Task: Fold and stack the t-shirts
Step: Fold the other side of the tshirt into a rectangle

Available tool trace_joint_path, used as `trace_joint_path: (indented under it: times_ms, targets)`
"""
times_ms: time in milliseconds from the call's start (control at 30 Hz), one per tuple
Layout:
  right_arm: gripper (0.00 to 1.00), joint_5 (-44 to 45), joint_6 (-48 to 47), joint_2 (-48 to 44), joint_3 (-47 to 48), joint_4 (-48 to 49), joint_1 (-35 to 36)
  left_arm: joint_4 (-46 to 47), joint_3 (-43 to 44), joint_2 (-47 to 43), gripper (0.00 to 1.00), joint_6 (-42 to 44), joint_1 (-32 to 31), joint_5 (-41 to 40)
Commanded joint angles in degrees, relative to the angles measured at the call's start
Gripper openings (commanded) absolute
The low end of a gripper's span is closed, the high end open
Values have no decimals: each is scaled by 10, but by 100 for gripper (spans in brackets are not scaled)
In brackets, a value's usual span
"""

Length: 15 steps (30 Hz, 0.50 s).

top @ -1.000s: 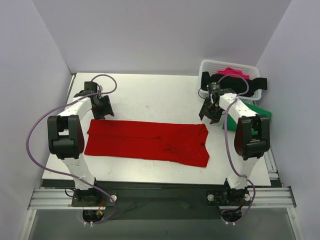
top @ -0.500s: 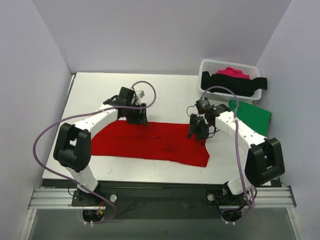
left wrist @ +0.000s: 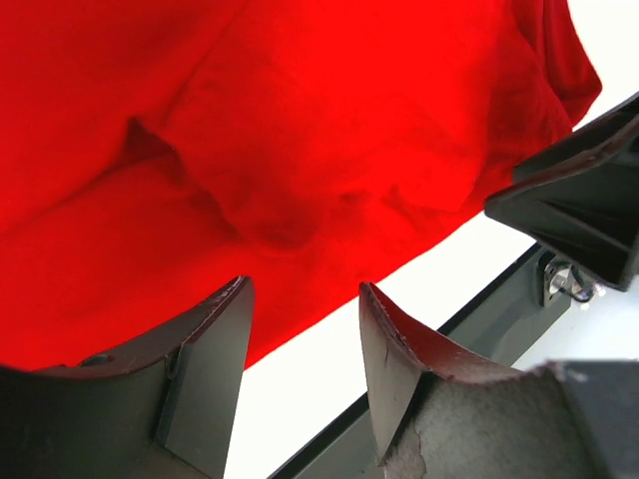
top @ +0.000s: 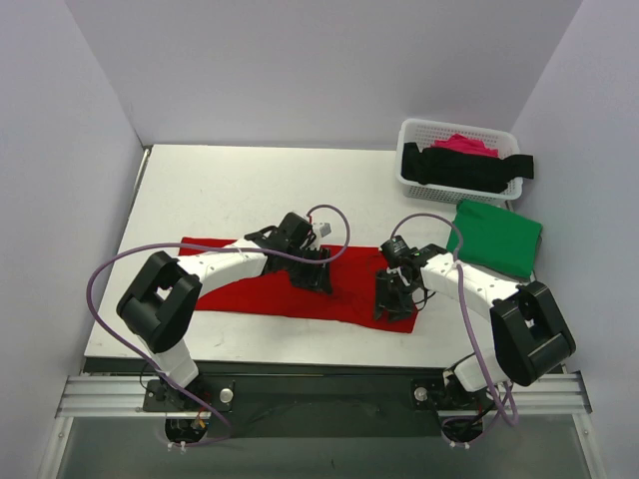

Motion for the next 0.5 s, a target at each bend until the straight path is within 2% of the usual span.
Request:
trace_joint_path:
  times_ms: [0,200,467]
  targets:
    - [37,3,11,-4,-12,29,2,40,-11,-12,57,-31,-2,-21]
    - [37,1,12,11,12,40,3,31,-19,-18,56,-33,-2,-48]
    - [37,3,9,32,35,40,4,51,-15,-1,56,-33,-2,-36]
